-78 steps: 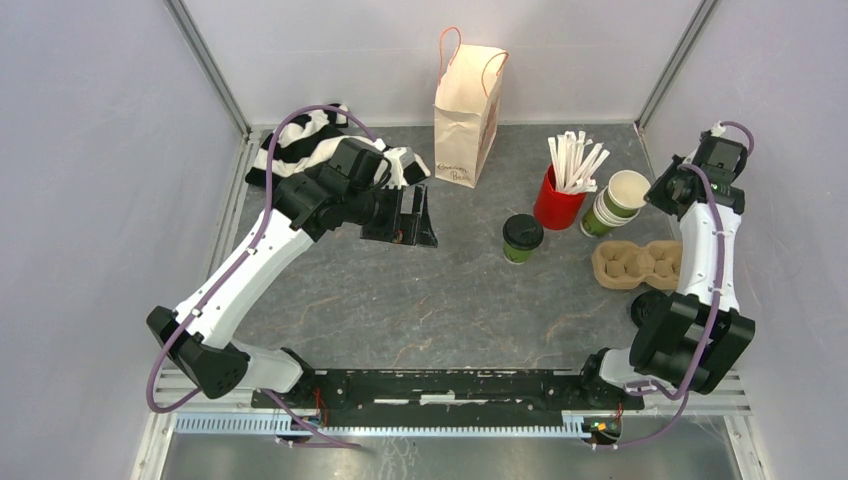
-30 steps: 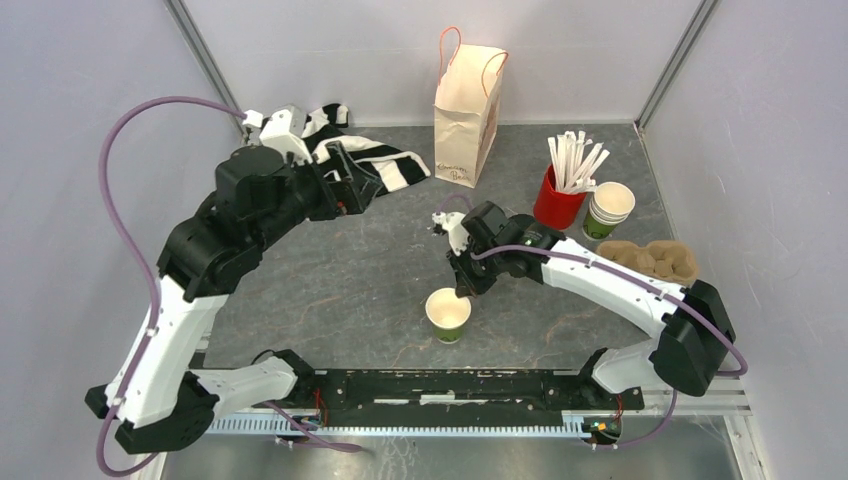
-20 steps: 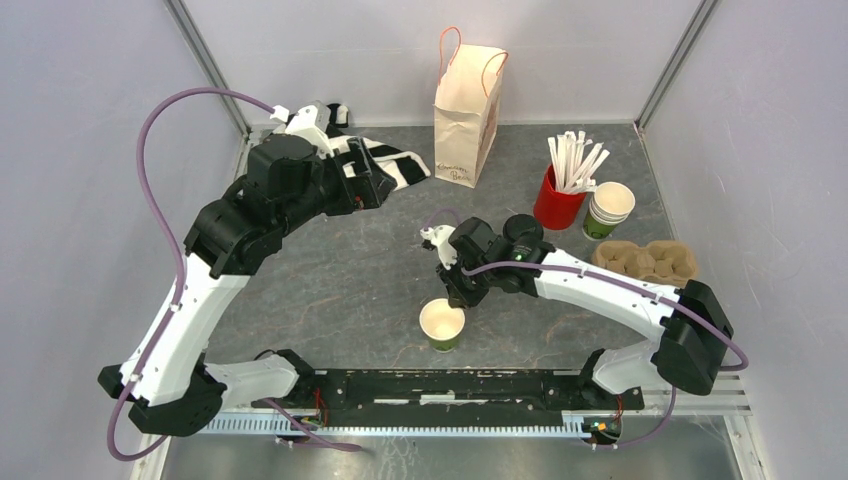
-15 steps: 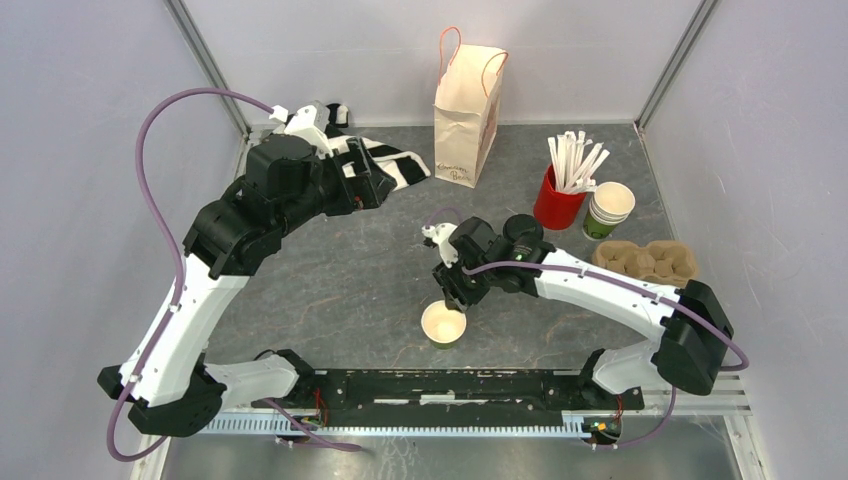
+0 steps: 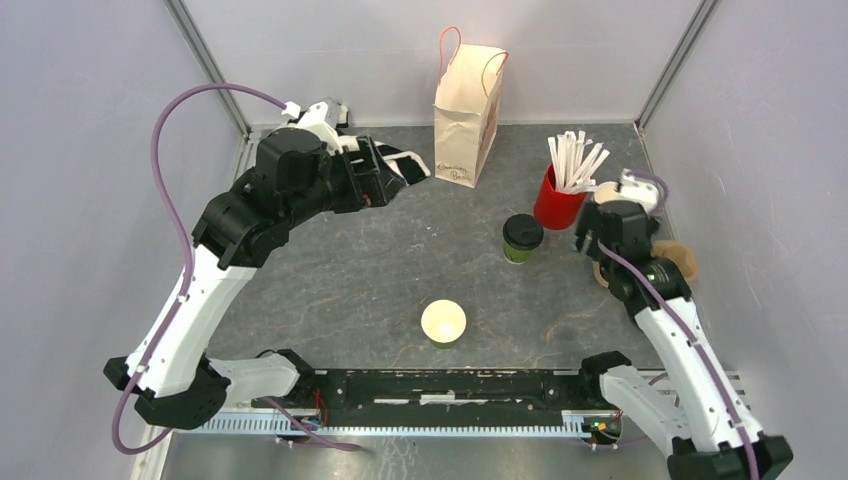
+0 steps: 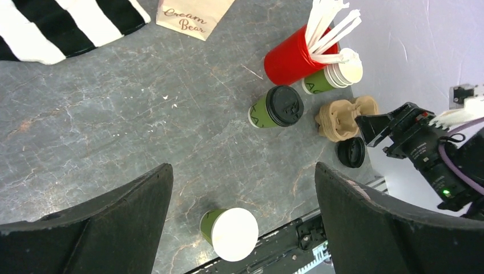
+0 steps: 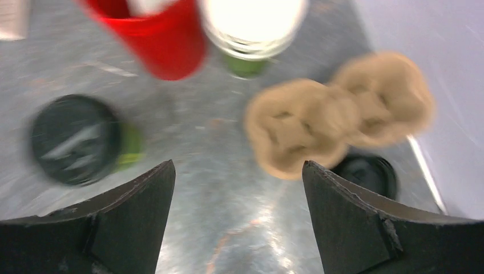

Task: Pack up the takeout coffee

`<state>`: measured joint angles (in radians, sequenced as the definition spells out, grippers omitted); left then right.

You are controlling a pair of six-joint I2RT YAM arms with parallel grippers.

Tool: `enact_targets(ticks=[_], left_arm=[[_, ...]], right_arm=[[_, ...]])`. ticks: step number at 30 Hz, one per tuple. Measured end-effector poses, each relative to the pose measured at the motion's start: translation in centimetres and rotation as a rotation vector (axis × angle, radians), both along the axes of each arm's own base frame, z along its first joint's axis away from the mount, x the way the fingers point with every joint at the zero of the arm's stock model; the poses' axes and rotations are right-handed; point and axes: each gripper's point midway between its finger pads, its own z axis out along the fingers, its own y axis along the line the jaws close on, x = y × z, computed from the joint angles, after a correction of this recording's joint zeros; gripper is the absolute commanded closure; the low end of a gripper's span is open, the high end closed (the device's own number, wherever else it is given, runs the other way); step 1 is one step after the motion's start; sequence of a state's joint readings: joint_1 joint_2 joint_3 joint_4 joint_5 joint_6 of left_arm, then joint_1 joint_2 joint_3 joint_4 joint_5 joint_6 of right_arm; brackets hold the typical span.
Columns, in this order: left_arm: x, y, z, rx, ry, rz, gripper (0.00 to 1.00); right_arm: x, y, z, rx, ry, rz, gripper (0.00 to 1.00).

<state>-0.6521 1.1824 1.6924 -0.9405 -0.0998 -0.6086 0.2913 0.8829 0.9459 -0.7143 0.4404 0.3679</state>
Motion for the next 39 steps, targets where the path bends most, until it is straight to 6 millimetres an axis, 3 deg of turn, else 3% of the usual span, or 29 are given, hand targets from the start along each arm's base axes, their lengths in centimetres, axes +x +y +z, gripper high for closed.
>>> enact_targets(ticks=[1,5,11,14,20,27,39], left_arm=[[0.1,-0.2,-0.1,0.001,0.006,-0.006,0.01],[0.4,-1.2,-0.4,0.002,0.03,-0.037,0.01],[0.7,-2.8,-1.1,0.009,0.086,-0.094,0.01],[0.6,-3.5,-2.0,0.018,0.127,-0.123,0.01],[0.4,-5.0,-3.5,0.027,0.208,-0.185,0.02],[0.4,-5.7,-4.2,0.03,0.243,-0.212,0.02],[0.2,-5.8,-4.1,0.023,0.247,-0.225,0.02]], right_arm=[[-1.0,-2.4,-0.9,-0.026,0.007,-0.102,0.13],[-4.4,-8.9,-5.0,-0.093,0.089,-0.385,0.16],[-9.4,-15.3,-10.7,-0.012,0.248,-0.694,0.2],[-9.5,-15.8,-11.3,0.03,0.25,-0.707,0.21],[-7.7,-15.7,-11.2,0.074,0.18,-0.654,0.36],[-7.9,-15.3,-13.6,0.1,0.209,-0.622,0.53],[-7.3,-15.2,-15.3,0.12,0.232,-0.587,0.63]])
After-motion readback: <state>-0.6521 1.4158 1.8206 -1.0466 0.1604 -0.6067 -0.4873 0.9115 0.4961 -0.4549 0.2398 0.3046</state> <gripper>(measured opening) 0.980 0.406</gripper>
